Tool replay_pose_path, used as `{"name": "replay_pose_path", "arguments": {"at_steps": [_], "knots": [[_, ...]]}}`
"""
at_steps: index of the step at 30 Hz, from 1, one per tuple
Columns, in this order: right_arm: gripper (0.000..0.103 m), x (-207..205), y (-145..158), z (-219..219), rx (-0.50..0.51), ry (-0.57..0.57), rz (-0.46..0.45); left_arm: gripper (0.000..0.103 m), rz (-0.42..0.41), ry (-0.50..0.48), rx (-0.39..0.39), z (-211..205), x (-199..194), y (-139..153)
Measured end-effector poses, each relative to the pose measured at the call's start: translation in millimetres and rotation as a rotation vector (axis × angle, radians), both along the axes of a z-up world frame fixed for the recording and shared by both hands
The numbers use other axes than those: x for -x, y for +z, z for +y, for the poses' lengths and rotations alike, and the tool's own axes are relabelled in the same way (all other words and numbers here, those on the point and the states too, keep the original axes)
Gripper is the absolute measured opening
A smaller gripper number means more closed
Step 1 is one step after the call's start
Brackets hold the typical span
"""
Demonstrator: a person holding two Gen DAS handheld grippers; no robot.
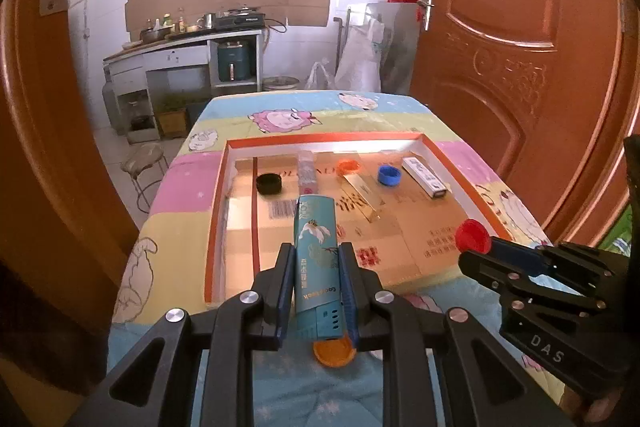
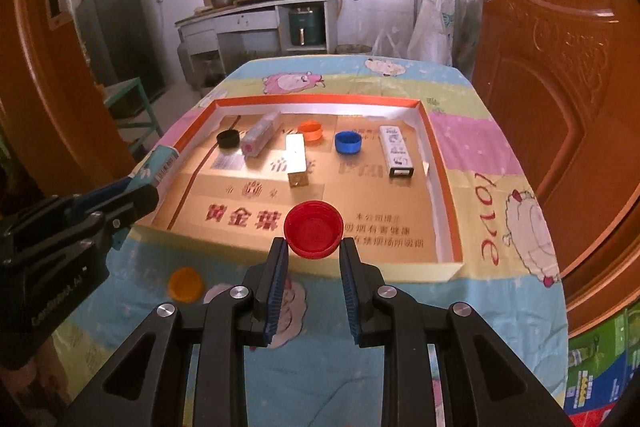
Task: Organize rigid objects
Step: 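Carry the teal tube with the left tool while the right tool carries the red cap into the box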
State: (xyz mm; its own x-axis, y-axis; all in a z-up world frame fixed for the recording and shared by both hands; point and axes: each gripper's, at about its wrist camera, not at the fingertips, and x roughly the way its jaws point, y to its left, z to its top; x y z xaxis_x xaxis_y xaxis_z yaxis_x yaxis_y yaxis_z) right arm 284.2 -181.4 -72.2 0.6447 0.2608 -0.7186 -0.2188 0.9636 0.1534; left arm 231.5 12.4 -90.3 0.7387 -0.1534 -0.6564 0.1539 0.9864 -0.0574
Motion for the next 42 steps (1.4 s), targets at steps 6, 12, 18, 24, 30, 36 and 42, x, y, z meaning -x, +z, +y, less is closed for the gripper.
{"name": "replay_pose_path", "arguments": {"at_steps": [6, 12, 18, 24, 30, 36, 42], "knots": [[0.027, -21.6, -0.4, -2.8, -0.002, 0.004, -0.001, 0.022, 0.01, 0.033, 0.01, 6.0, -24.2, -2.4], [0.027, -39.7, -3.9, -3.8, 0.001, 0.009, 0.003, 0.022, 0.022, 0.049, 0.01, 6.3, -43.6, -8.1], [0.027, -51.0, -7.0, -4.7, 0.001, 0.011, 0.004, 0.022, 0.032, 0.06, -0.003, 5.1, -58.8, -13.2], [0.027, -65.4, -11.5, -4.6, 0.005, 0.016, 0.003, 0.022, 0.04, 0.075, -0.008, 7.5, -69.7, -16.9], [0.027, -80.2, -16.1, -2.0, 0.008, 0.021, 0.003, 0.022, 0.05, 0.086, -0.012, 9.5, -80.4, -21.5], [0.027, -94.3, -22.9, 0.4, 0.008, 0.025, 0.007, 0.022, 0.075, 0.11, -0.006, 16.1, -90.4, -29.8], [0.027, -104.5, -28.8, 4.5, 0.007, 0.032, 0.015, 0.022, 0.097, 0.12, -0.002, 20.2, -97.1, -38.1]]}}
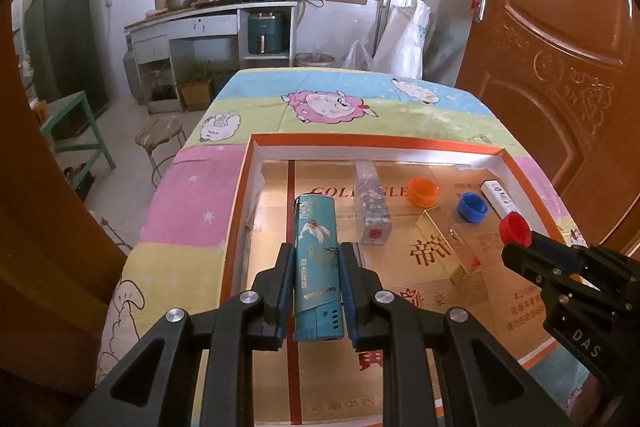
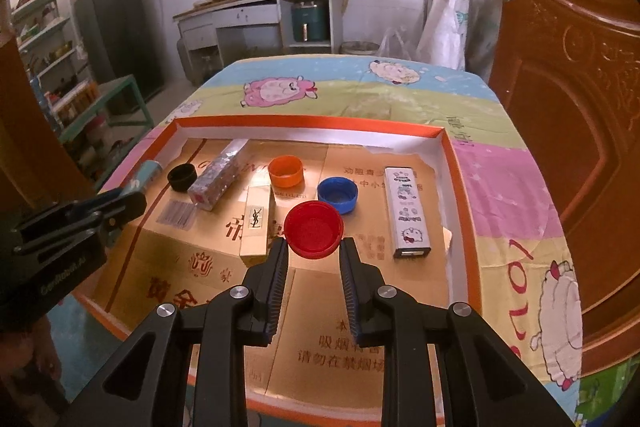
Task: Organize rigid objects
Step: 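Carry the teal tube with the left tool while the right tool carries the red cap into the box, then release the teal tube from the left tool while the right tool releases the red cap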
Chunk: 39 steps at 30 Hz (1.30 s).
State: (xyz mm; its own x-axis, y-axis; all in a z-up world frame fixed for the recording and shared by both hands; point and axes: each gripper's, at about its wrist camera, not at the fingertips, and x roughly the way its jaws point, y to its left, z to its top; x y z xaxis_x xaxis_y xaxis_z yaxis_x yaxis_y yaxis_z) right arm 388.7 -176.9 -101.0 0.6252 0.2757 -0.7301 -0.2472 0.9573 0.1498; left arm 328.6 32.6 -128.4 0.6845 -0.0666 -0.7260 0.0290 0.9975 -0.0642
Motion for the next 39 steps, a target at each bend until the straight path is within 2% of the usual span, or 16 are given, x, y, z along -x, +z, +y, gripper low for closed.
{"name": "replay_pose_path", "arguments": {"at_steps": [20, 39], "knots": [[0.027, -19.6, -20.7, 6.6, 0.008, 0.015, 0.052, 0.022, 0.076, -0.033, 0.02, -6.2, -7.9, -21.3], [0.027, -22.6, -29.3, 9.6, 0.021, 0.013, 0.066, 0.022, 0.072, -0.039, 0.011, -7.5, -10.6, -31.0]]}}
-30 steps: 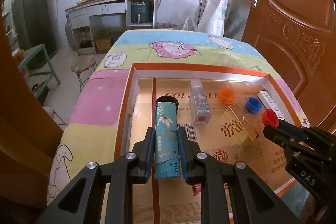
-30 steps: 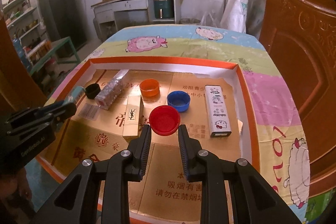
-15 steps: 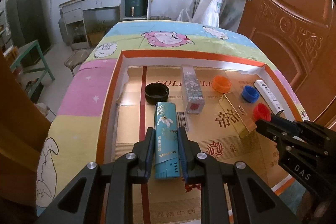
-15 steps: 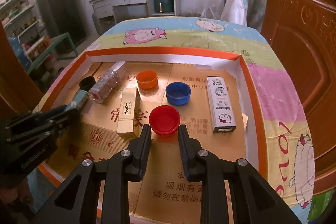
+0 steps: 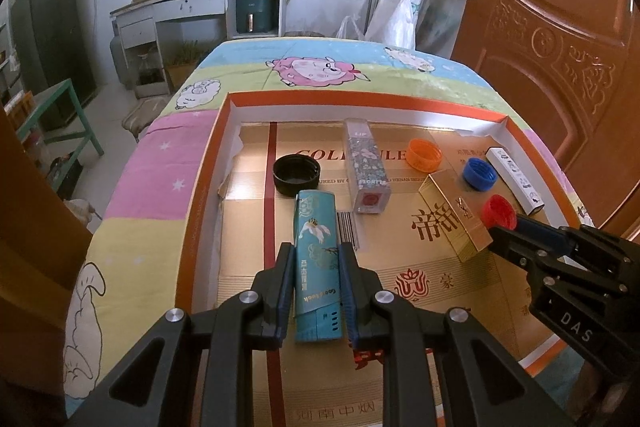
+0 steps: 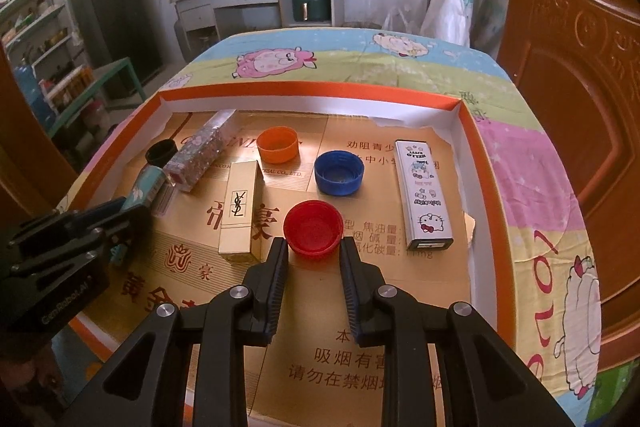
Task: Organize rigid objects
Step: 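Release the teal tube from the left tool while the right tool releases the red cap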
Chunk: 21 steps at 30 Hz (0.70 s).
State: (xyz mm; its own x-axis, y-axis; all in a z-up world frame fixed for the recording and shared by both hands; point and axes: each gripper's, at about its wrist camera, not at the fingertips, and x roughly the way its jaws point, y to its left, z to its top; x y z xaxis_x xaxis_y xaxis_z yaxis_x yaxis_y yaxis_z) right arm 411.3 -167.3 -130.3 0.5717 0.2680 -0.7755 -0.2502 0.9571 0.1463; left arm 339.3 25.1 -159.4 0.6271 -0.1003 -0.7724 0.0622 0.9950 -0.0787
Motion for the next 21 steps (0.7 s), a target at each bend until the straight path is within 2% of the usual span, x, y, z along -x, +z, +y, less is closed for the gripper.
{"name": "replay_pose_path", "arguments": {"at_steps": [9, 12, 14, 15, 21], "knots": [[0.027, -1.1, 1.1, -1.8, 0.004, -0.009, -0.003, 0.024, -0.013, -0.007, 0.009, 0.7, 0.2, 1.3], [0.028, 0.7, 3.1, -4.0, 0.003, -0.01, -0.006, 0.029, -0.02, -0.004, 0.02, 2.0, 2.1, 4.1], [0.028, 1.5, 3.9, -4.7, 0.011, -0.01, -0.007, 0.041, -0.032, -0.004, 0.011, 1.4, 4.9, 7.5], [0.028, 2.6, 4.8, -5.2, 0.013, -0.011, -0.009, 0.043, -0.038, -0.004, 0.01, 1.4, 6.5, 8.8], [0.028, 11.8, 14.2, -8.9, 0.007, -0.016, -0.024, 0.045, -0.067, 0.003, 0.022, 4.9, 17.5, 21.6]]}}
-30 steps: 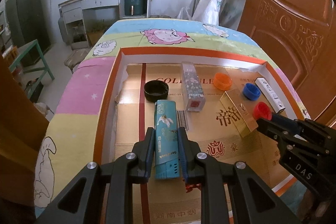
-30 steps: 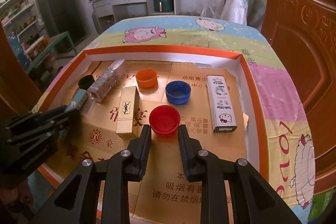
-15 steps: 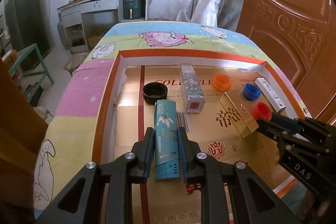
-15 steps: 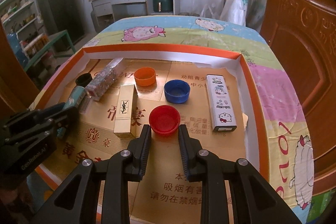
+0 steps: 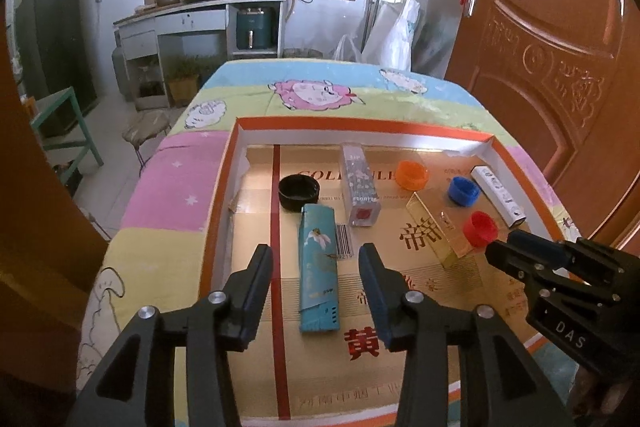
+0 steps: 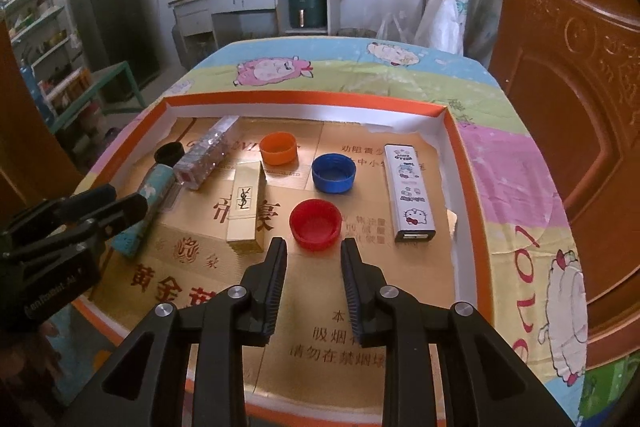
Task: Organize rigid objects
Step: 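Release the teal tube from the left tool while the right tool releases the red cap, then withdraw both open tools from the box toward the white and orange caps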
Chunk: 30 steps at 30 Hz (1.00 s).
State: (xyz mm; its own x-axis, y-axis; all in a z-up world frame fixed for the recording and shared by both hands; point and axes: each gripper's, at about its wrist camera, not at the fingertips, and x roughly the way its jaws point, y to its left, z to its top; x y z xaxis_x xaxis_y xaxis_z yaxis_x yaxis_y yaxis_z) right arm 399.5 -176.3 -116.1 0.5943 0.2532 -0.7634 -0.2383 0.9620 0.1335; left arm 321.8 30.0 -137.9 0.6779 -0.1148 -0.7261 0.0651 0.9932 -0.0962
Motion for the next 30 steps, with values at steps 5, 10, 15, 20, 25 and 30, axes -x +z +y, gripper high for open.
{"name": "replay_pose_path", "arguments": {"at_steps": [5, 10, 15, 20, 25, 30], "knots": [[0.028, 11.7, 7.9, -3.8, -0.008, -0.01, -0.008, 0.045, -0.013, 0.002, -0.003, 0.5, 9.3, 10.5], [0.028, 27.4, 18.0, -6.5, -0.012, -0.018, -0.019, 0.045, -0.029, 0.0, -0.003, -1.2, 21.0, 21.9], [0.028, 40.4, 30.9, -11.6, -0.016, -0.027, -0.036, 0.045, -0.047, 0.001, -0.006, -3.3, 34.9, 34.3], [0.028, 56.2, 43.6, -13.5, -0.022, -0.027, -0.06, 0.045, -0.065, -0.001, -0.01, -4.2, 49.9, 45.8], [0.028, 73.7, 56.2, -15.1, -0.025, -0.029, -0.081, 0.045, -0.084, -0.01, -0.013, -6.4, 64.2, 56.6], [0.028, 89.9, 66.7, -19.8, -0.026, -0.037, -0.099, 0.045, -0.095, -0.016, -0.013, -6.8, 78.6, 64.4]]}}
